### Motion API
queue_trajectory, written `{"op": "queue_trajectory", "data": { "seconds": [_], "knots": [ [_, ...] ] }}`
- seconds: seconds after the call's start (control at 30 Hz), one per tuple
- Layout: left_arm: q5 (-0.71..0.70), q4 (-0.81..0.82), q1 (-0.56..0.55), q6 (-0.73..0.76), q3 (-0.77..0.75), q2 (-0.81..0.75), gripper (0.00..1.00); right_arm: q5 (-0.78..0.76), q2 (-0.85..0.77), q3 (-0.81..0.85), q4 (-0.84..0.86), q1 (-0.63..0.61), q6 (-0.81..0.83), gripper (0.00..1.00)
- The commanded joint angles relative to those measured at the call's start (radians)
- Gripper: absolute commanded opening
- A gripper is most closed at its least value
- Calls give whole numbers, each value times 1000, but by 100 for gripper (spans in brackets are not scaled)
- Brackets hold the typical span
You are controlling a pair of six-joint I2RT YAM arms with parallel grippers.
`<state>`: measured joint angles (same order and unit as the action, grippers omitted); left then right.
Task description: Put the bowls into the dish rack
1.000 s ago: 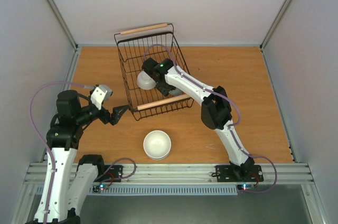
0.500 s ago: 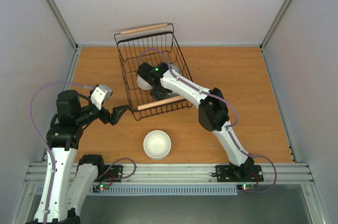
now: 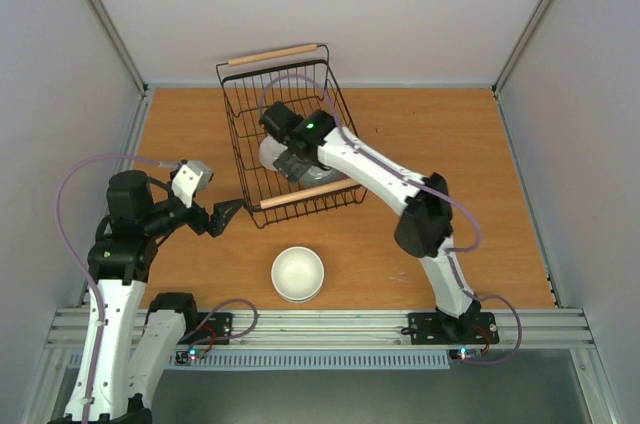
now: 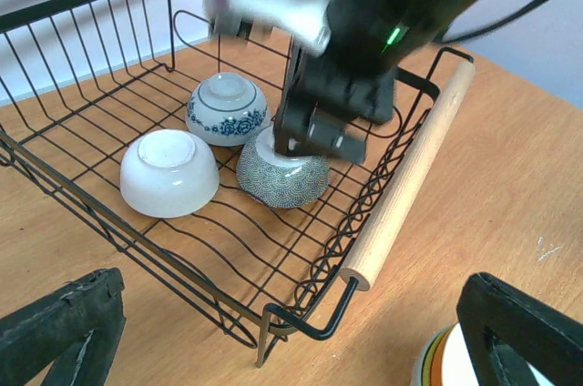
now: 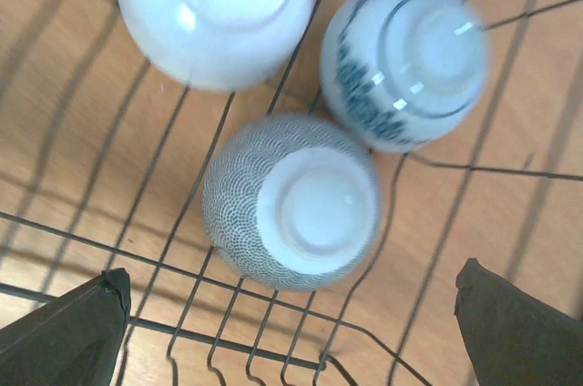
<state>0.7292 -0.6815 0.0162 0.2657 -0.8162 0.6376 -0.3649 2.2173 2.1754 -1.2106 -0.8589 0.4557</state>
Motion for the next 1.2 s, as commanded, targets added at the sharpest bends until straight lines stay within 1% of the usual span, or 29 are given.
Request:
{"op": "queue_trajectory", "data": {
  "seconds": [0.0,0.07,0.13,0.23,0.3,0.33,0.37,0.43,0.5,0.53,0.57,0.67,0.77,0.83,1.07,1.17],
  "knots": [
    [16,31,2,7,-1,-2,99,-24,-226,-46,148,-6,-48,99],
    [16,30,3,9,-1,0,99,-62,-283,-74,170,-6,-64,99],
    [17,29,2,10,-3,2,99,-42,-355,-121,177,-6,-91,99],
    [23,26,3,14,-3,3,100,94,-486,-272,203,-6,-154,99],
    [32,24,2,16,-4,6,99,217,-597,-433,283,-6,-190,99],
    [36,23,2,18,-3,7,99,281,-654,-515,317,-6,-203,96],
    [39,23,2,19,-4,11,99,335,-703,-595,344,-8,-225,91],
    [42,17,2,20,-6,19,99,433,-797,-738,386,-15,-260,72],
    [47,15,3,21,-6,20,99,463,-862,-855,400,-48,-295,60],
    [50,16,2,24,-5,19,99,460,-878,-901,397,-71,-307,56],
    [51,19,2,23,-5,21,99,444,-884,-949,392,-96,-322,52],
    [46,21,2,25,-2,30,99,390,-860,-1017,382,-176,-358,47],
    [45,19,2,27,-3,34,99,331,-815,-1045,391,-240,-390,45],
    [43,18,2,27,-3,33,99,323,-779,-1053,409,-270,-406,43],
    [44,16,3,27,-3,31,99,291,-715,-1062,444,-290,-427,39],
    [45,16,2,27,-2,34,99,294,-699,-1064,449,-290,-425,35]
  ]
}}
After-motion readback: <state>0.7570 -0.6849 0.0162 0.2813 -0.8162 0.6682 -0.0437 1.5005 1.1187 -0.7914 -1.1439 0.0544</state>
